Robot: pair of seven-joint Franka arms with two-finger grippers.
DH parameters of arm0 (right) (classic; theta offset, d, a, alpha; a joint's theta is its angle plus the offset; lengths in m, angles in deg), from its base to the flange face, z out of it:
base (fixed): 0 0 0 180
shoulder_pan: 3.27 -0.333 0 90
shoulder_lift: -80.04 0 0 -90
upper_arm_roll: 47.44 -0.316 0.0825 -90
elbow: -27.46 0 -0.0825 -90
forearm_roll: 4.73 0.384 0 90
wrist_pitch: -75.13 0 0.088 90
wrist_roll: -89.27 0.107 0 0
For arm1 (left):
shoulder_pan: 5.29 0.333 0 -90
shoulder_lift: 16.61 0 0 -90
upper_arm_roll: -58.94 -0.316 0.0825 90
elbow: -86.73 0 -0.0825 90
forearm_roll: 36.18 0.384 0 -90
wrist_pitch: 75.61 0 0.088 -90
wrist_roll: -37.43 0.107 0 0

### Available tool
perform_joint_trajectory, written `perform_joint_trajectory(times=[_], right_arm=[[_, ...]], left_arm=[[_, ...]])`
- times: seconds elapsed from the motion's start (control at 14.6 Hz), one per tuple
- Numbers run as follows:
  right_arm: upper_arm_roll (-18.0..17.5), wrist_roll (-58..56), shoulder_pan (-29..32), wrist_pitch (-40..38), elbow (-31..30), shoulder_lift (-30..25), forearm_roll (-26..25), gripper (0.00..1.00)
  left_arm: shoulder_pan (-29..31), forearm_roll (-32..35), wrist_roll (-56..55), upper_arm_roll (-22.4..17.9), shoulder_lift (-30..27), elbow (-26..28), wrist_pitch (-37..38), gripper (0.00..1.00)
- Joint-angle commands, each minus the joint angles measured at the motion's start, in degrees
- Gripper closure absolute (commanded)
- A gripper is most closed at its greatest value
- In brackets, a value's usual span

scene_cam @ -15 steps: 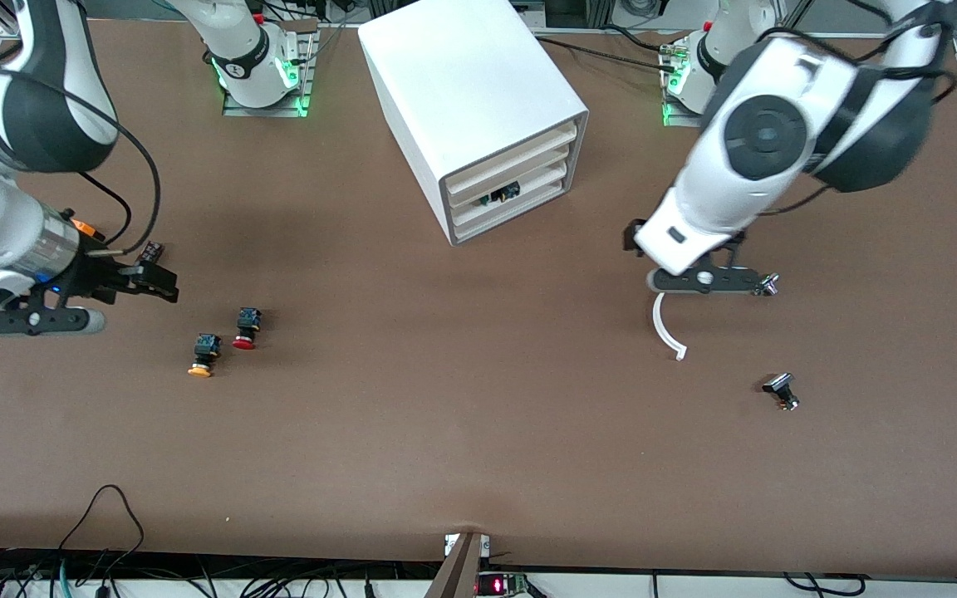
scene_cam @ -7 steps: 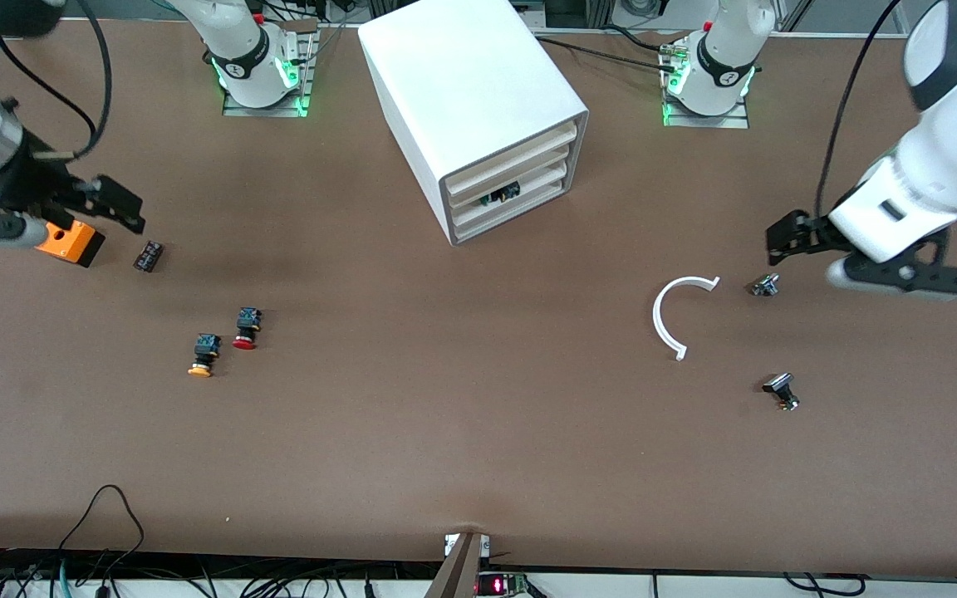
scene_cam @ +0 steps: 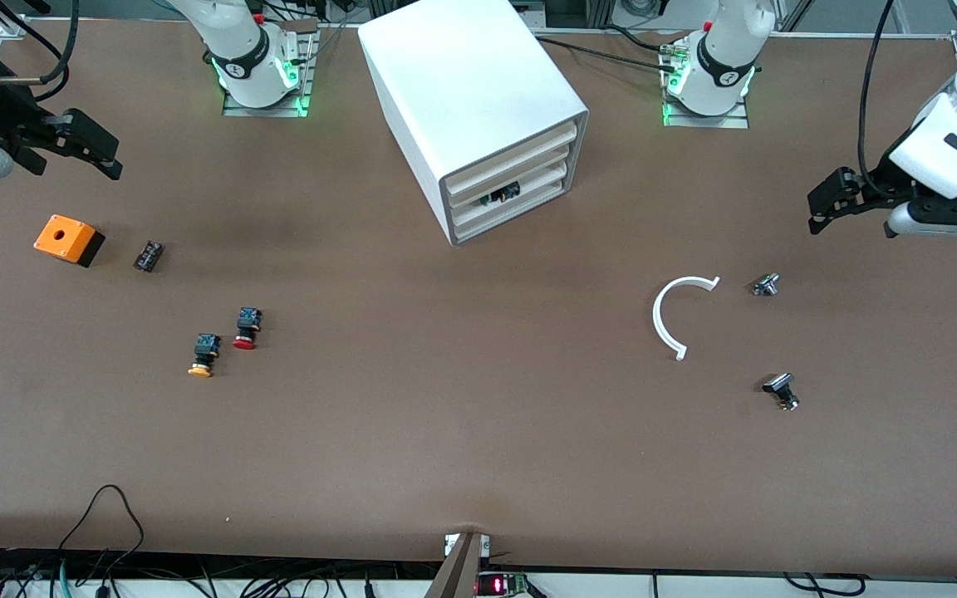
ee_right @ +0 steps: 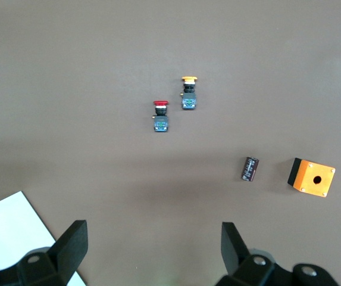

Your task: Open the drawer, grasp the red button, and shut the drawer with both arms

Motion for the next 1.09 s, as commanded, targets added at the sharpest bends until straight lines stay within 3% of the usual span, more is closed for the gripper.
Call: perform_joint_trajectory(times=[0.0,1.03], right_arm=[[0.9,0.7,0.6,-0.4,-0.5,-0.7,0.8,0.01],[1.0,-0.1,0.6,0.2,-0.2,-0.3,0.9,0.01]], left_arm=[[-0.9,-1.4,0.7,-1.1,-2.3,3.1,-1.0,0.0],[-1.3,-0.7,0.8,-1.2,-3.6,2.6,2.0,0.0]])
